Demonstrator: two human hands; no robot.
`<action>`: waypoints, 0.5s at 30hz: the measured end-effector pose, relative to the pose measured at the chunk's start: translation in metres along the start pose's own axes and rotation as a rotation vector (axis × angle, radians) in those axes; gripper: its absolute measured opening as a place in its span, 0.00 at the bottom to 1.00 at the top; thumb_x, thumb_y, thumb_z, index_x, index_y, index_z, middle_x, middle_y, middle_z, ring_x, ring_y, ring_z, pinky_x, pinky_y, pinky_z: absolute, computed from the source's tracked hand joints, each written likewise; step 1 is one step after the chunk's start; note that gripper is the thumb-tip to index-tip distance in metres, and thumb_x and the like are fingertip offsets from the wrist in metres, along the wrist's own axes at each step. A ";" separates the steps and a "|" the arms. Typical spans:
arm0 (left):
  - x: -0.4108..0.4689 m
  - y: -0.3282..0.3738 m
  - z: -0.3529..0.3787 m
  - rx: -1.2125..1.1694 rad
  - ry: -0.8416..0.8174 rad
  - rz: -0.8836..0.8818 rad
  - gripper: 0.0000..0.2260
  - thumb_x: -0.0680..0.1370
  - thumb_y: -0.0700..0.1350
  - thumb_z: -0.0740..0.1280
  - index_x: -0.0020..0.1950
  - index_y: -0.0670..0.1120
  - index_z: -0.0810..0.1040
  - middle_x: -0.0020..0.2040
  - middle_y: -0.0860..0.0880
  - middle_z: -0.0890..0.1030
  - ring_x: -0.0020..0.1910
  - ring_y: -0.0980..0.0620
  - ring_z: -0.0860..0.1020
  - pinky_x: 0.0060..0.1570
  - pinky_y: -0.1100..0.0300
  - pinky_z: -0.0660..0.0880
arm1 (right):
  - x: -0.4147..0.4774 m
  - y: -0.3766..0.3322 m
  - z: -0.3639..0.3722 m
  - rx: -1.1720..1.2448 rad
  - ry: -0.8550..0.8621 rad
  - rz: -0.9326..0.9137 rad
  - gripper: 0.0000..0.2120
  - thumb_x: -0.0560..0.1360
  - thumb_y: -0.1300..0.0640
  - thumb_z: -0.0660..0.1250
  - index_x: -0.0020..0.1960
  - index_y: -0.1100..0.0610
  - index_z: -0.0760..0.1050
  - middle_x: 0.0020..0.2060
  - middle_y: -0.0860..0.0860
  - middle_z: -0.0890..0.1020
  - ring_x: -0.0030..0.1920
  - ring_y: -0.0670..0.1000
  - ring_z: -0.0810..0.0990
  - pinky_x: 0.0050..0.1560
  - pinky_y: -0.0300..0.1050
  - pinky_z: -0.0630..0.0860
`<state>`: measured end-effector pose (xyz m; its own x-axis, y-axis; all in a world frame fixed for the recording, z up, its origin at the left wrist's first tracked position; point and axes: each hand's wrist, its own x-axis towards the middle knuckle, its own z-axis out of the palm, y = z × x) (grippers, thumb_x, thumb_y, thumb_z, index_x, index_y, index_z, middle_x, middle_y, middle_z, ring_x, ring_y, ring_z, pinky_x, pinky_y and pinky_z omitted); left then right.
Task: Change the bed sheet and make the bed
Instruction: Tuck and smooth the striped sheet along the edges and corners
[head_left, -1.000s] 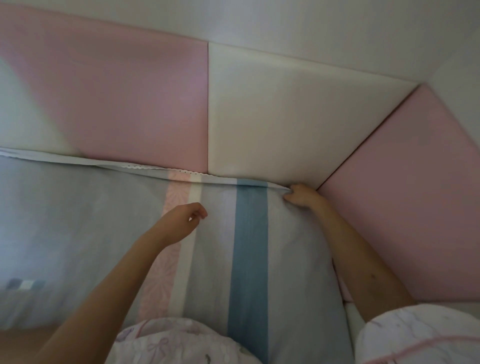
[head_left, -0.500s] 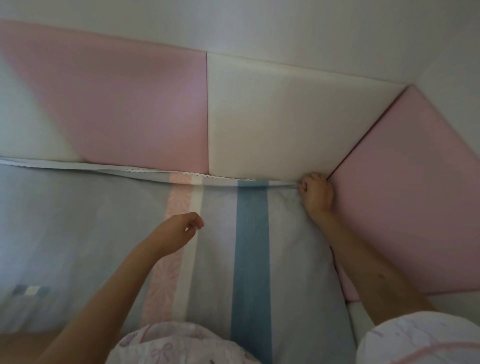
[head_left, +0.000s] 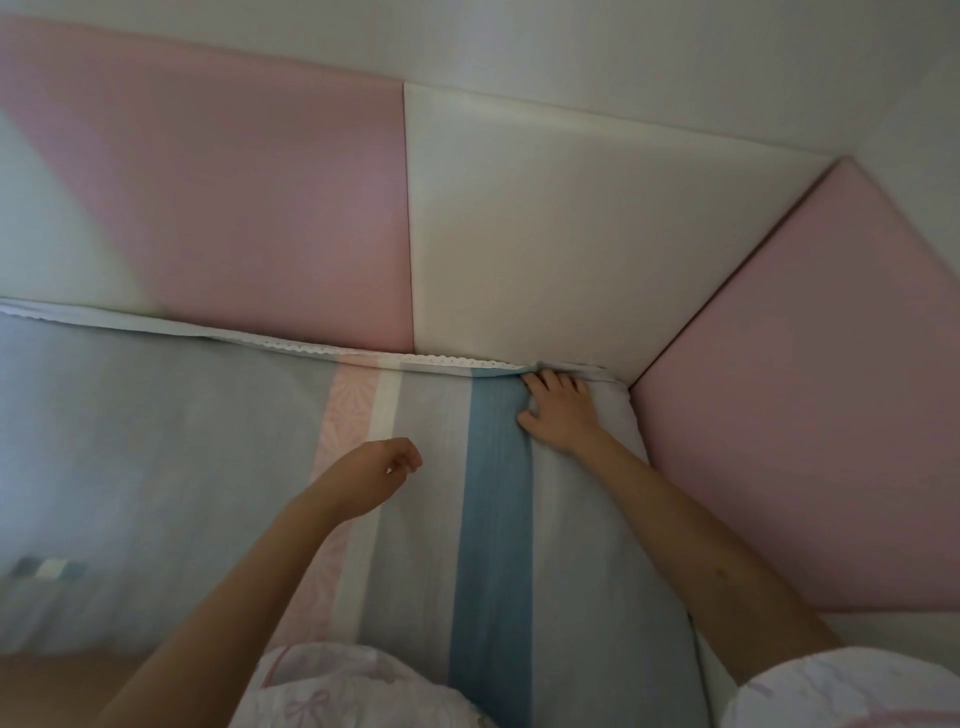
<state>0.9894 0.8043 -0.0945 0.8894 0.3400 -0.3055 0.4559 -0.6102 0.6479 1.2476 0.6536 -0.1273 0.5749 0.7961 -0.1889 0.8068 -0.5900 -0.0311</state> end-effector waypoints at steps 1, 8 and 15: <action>0.001 0.001 0.001 0.001 -0.004 -0.005 0.11 0.79 0.35 0.59 0.56 0.45 0.78 0.50 0.52 0.79 0.50 0.54 0.77 0.47 0.72 0.69 | 0.006 -0.005 -0.002 0.009 -0.036 -0.002 0.31 0.75 0.42 0.56 0.76 0.51 0.58 0.72 0.54 0.63 0.72 0.54 0.60 0.70 0.50 0.55; 0.011 0.014 0.005 -0.008 -0.015 -0.042 0.11 0.78 0.36 0.59 0.56 0.45 0.77 0.50 0.52 0.79 0.51 0.52 0.77 0.51 0.64 0.71 | 0.016 -0.030 -0.004 0.056 -0.255 0.031 0.43 0.73 0.28 0.52 0.77 0.54 0.54 0.75 0.54 0.57 0.75 0.56 0.55 0.74 0.52 0.50; 0.004 0.007 -0.001 -0.048 0.041 -0.024 0.11 0.78 0.34 0.59 0.55 0.44 0.77 0.49 0.52 0.78 0.50 0.53 0.77 0.44 0.75 0.68 | 0.041 -0.038 -0.033 0.157 -0.457 0.070 0.49 0.68 0.23 0.54 0.76 0.56 0.60 0.75 0.54 0.62 0.73 0.55 0.63 0.72 0.51 0.61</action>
<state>0.9958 0.8020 -0.0908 0.8755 0.3838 -0.2936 0.4743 -0.5666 0.6738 1.2446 0.7128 -0.1016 0.4798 0.6345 -0.6059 0.7181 -0.6808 -0.1443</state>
